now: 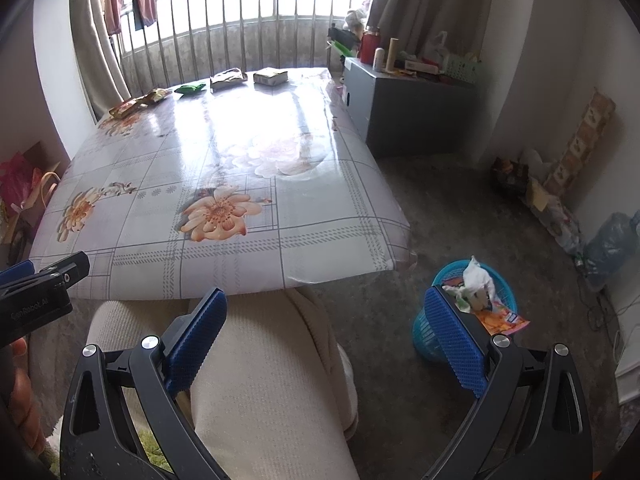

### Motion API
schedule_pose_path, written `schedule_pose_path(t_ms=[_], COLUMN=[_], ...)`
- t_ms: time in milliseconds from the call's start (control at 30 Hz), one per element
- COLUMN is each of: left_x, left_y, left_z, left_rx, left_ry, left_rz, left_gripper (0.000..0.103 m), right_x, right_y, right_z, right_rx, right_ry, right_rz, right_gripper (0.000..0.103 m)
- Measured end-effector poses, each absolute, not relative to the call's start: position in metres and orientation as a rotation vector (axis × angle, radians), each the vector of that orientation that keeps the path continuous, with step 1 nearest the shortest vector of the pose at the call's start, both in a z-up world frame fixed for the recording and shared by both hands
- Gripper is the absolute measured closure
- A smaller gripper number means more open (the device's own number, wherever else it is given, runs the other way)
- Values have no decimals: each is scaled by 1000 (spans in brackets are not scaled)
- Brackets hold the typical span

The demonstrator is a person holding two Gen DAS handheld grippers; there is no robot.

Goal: Collect trash

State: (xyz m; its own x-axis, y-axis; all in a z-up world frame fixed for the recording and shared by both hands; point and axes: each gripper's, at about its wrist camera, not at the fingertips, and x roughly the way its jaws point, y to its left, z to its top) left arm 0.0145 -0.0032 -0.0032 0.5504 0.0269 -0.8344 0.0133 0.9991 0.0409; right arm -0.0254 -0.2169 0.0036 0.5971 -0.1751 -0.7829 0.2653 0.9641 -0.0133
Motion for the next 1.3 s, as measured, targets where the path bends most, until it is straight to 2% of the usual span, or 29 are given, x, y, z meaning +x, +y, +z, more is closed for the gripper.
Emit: schedule_pose_path(t_ms=[1300], left_x=[11], left_y=[-16], left_z=[3], left_rx=[57], left_ry=[958], left_rz=[3], left_gripper=[6], right_x=[-35], right_y=[-242], right_z=[8], right_rx=[93], right_ry=[888], right_rz=[-316], right_gripper=[8])
